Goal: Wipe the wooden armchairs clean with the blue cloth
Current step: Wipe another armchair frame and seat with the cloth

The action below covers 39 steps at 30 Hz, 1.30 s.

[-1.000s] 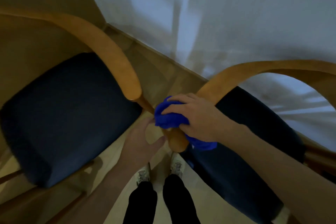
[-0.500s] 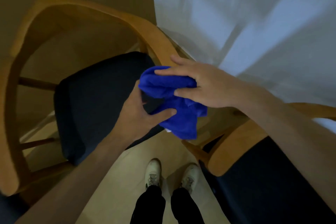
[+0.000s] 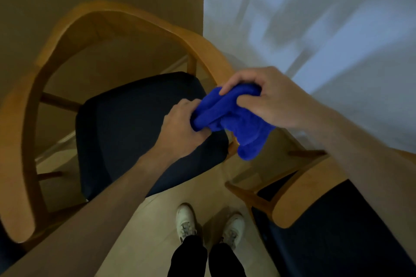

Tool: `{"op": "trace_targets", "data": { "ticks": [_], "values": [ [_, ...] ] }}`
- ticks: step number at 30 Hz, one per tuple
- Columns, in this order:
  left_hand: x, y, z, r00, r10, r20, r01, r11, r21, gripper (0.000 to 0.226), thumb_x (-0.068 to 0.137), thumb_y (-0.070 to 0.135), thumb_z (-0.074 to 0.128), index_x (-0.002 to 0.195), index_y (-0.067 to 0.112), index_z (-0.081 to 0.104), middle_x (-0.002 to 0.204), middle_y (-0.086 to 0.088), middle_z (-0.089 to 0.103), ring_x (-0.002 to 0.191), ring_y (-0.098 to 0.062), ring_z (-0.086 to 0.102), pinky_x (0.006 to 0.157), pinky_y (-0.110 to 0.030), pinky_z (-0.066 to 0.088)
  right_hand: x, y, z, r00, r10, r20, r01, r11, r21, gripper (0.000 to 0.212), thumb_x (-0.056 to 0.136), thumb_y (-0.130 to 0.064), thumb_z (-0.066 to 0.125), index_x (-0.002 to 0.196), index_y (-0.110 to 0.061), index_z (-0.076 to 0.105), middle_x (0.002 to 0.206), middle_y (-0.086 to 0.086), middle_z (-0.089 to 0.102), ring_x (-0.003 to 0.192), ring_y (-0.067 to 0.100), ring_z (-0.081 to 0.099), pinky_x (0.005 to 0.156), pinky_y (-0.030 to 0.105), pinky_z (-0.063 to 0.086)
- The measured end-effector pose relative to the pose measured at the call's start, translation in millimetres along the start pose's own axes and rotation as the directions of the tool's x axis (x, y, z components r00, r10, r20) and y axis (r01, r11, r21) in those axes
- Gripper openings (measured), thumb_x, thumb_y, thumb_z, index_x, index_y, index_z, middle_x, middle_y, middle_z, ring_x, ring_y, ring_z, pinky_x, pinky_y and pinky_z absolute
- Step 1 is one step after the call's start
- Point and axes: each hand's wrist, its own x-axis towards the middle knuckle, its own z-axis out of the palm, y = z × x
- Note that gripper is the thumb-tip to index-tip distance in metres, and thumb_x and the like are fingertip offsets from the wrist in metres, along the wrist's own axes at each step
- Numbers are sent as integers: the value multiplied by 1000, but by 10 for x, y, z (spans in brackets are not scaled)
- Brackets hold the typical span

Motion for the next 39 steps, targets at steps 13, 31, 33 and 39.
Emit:
{"op": "trace_targets", "data": {
  "ticks": [13,31,33,39],
  "values": [
    [96,-385,635,960,143,241,-235,879,415,74,90,19,57,150,34,17,133,3,49,116,-18,49,104,-38,33,-445,1178,109,951,308,-37,-298,875,-381,33,71,15,61,81,-16,68,138,3,55,134,25,46,110,31,32],
    [52,-960,430,963,13,270,-74,973,218,54,88,17,55,139,29,44,129,4,47,105,-14,50,93,-39,42,32,1131,1377,597,658,-459,-721,691,54,104,66,-47,82,144,-29,16,119,-3,44,96,14,49,71,30,43],
    [61,-971,415,960,1,279,-66,973,223,54,88,18,54,140,30,43,129,6,47,108,-13,49,94,-38,41,-63,1120,1427,587,671,-453,-728,682,67,96,66,-47,82,138,-28,21,108,-9,41,83,6,42,62,20,34],
    [289,-1068,243,972,-73,223,19,971,237,53,88,20,54,140,29,42,125,5,49,109,-17,49,93,-39,40,130,1104,1292,550,713,-436,-789,615,10,89,65,-51,83,129,-23,26,115,-5,45,92,12,48,71,30,44]
  ]
}}
